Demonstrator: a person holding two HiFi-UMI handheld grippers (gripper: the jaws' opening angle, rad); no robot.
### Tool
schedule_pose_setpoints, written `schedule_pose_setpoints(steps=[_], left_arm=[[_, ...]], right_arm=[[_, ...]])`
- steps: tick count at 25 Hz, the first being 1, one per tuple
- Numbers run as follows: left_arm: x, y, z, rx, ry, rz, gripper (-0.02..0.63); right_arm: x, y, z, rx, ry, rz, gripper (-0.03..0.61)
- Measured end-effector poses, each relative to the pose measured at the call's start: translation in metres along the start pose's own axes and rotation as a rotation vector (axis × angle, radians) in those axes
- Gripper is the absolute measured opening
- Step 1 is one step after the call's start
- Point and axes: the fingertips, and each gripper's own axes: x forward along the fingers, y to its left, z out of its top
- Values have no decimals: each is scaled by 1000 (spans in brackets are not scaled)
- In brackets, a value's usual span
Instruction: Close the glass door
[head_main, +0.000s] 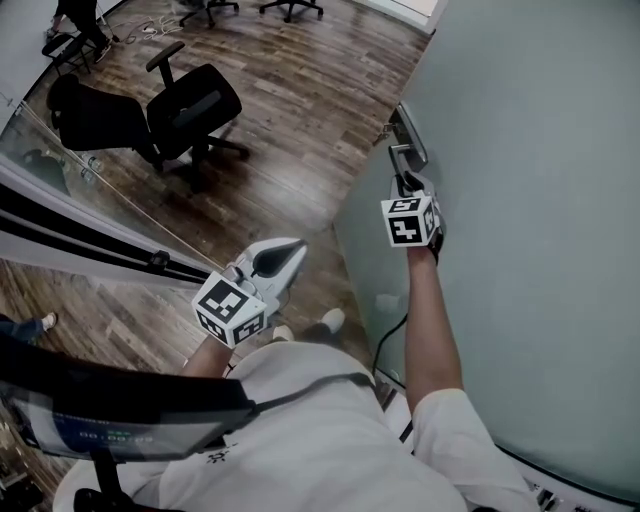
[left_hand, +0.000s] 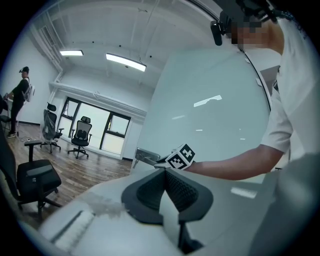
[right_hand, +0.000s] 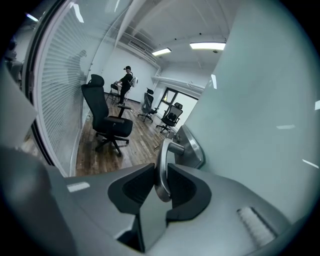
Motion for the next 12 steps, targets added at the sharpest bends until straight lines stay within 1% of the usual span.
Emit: schedule_pose_setpoints(steps=[6,12], left_arm=[[-15,-2,-13,-9,2,7,6],[-45,-1,-20,-25,-6,66,6]], right_arm=[[-2,36,8,-25,-29,65,84],[-21,73,19,-63,-61,99,84]])
